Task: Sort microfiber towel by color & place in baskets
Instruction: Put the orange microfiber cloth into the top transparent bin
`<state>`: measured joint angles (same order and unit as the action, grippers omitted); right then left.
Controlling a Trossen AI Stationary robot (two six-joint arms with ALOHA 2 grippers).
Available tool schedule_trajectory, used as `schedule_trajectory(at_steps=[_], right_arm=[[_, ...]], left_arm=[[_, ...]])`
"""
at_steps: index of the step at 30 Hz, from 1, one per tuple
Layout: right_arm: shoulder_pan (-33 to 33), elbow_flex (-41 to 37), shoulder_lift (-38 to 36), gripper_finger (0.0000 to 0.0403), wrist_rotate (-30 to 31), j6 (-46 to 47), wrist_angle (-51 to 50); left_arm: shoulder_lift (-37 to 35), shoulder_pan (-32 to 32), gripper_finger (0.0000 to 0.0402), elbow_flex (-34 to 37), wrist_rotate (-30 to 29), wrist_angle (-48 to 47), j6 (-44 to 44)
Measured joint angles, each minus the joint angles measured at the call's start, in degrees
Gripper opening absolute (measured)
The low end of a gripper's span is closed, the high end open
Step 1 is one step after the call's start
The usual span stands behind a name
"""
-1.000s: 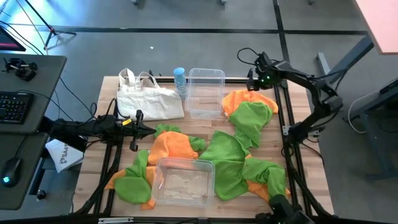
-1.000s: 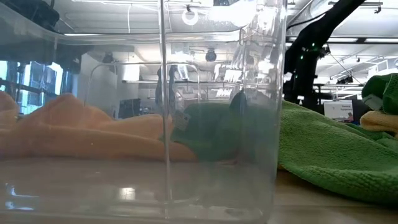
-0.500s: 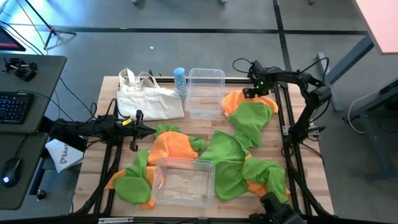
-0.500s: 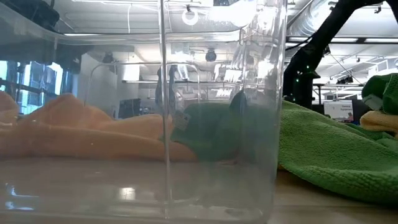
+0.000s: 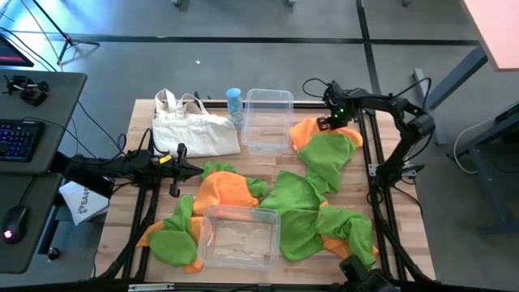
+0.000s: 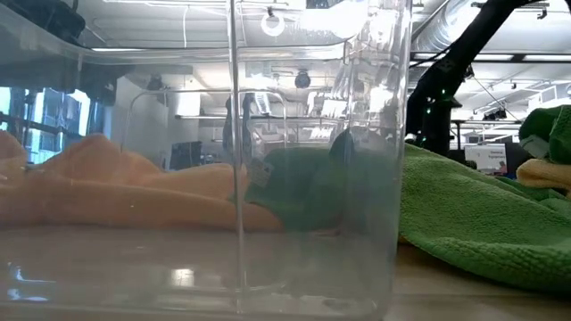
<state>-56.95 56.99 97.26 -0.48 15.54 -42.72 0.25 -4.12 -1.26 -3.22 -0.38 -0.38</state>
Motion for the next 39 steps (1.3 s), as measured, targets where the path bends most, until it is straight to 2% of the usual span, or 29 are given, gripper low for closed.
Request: schedule_trajectory(at_steps=[5,15,23,29,39], right_arm=[[0.00,0.27,-7.94,0.0004,3.87,-1.48,-5.26],[1.93,0.31,-31.21,0.0002,6.56,0.60,-12.28],[5.43,0.33,-43.67,0.0001,6.96,5.20,-16.41],[8.92,1.80,-48.65,0.0000,6.49,8.01,-19.01],[15.24,18.54,-46.09,0.0000,11.78,8.48,-22.86]], left_arm=[[0.00,0.02,0.0000,0.01,0.00,0.00,0.02],[0.00,0.02,0.0000,0.00,0.00,0.00,0.00],[0.00,0.00,0.0000,0.02,0.00,0.00,0.00],[0.00,0.02,0.0000,0.00,0.00,0.00,0.00],[0.00,0.01,0.0000,0.01,0.00,-0.01,0.01]])
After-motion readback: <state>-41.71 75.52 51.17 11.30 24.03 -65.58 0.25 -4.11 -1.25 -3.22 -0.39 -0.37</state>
